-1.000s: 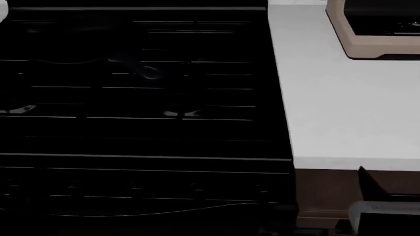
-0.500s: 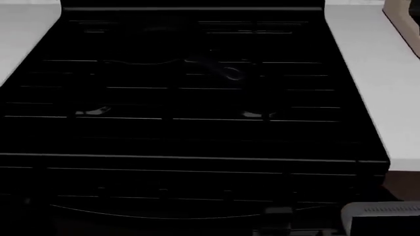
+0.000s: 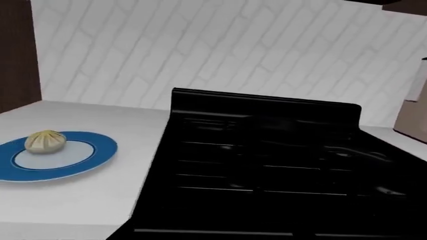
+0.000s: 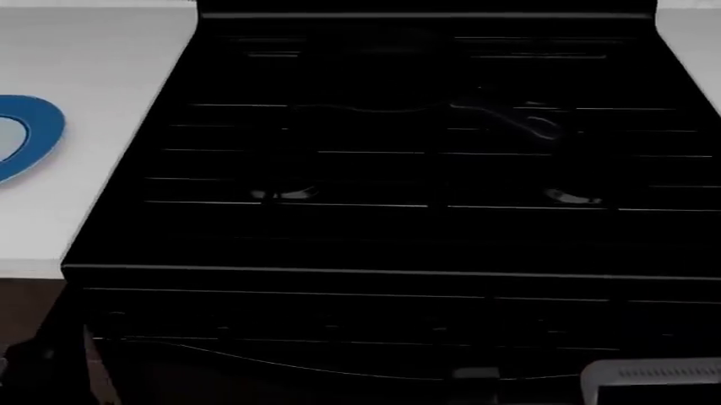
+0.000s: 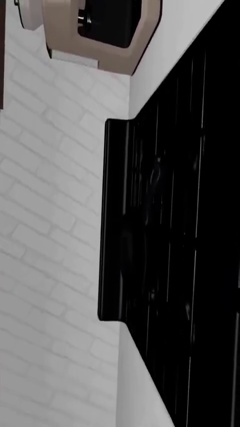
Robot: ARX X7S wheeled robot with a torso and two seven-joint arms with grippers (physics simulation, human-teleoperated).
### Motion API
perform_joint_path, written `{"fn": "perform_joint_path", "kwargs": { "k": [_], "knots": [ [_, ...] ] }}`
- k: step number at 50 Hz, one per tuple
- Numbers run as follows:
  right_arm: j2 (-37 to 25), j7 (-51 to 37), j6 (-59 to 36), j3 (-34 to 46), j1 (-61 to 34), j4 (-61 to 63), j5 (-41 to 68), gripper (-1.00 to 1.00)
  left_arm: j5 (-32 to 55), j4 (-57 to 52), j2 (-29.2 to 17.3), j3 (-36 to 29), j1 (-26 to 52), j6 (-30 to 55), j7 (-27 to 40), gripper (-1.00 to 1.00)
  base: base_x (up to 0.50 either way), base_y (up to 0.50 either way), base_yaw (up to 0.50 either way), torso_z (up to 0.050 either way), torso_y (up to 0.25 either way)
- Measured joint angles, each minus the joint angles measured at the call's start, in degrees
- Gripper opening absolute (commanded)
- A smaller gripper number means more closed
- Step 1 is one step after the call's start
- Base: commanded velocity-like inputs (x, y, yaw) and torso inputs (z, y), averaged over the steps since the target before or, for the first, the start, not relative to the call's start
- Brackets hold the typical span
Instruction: Pick the dumpling from the plate and place it in the pan.
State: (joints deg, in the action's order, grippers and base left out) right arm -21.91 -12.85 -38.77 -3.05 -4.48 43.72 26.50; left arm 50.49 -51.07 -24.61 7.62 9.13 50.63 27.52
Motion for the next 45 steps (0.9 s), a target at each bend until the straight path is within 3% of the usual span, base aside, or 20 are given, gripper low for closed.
{"fn": "perform_joint_path", "kwargs": {
  "k": [28, 35, 45],
  "knots": [
    [-0.4, -0.5, 1.2, 0.6, 0.7, -0.4, -0.5, 1.00, -0.2, 0.4, -0.6, -0.7, -0.3, -1.3, 0.2, 1.00, 0.00, 0.50, 0.00, 0.000, 0.000],
    [-0.9, -1.0, 0.2, 0.4, -0.3, 0.4, 0.0, 1.00, 0.4, 0.3, -1.5, 0.2, 0.8, -0.8, 1.1, 1.00, 0.00, 0.01, 0.00, 0.000, 0.000],
    [-3.8, -2.7, -10.0, -2.5, -8.8, 5.1, 6.8, 1.00, 4.6, -0.7, -5.5, 1.3, 9.2, 4.3, 4.9, 1.00, 0.24, 0.00, 0.00, 0.000, 0.000]
  ]
}}
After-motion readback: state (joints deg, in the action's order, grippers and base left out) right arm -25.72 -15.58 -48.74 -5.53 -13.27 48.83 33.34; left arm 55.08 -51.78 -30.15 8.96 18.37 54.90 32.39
